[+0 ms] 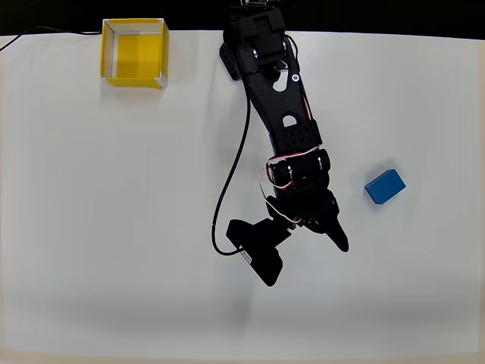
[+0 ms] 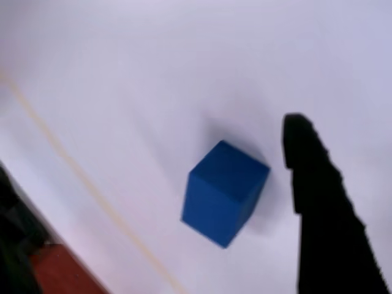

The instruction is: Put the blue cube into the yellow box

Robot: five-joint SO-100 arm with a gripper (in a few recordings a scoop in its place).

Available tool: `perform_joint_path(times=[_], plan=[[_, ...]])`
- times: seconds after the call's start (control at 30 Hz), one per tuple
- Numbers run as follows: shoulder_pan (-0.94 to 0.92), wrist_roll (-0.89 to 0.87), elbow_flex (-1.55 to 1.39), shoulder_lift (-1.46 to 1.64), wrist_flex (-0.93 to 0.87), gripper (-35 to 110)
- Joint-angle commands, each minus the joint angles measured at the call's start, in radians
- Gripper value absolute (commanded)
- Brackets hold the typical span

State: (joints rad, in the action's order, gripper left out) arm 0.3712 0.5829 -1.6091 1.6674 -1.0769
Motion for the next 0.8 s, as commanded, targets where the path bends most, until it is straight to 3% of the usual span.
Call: perform_joint_path(times=[0.0,0.43,0.77], plan=[[0.086,-0.124,0.137,0.008,-0.028,51],[0.356,-0.495,0.33,-0.23,-0.167,59],[0.456,-0.609,0.428,-0.385,-0.27,60]])
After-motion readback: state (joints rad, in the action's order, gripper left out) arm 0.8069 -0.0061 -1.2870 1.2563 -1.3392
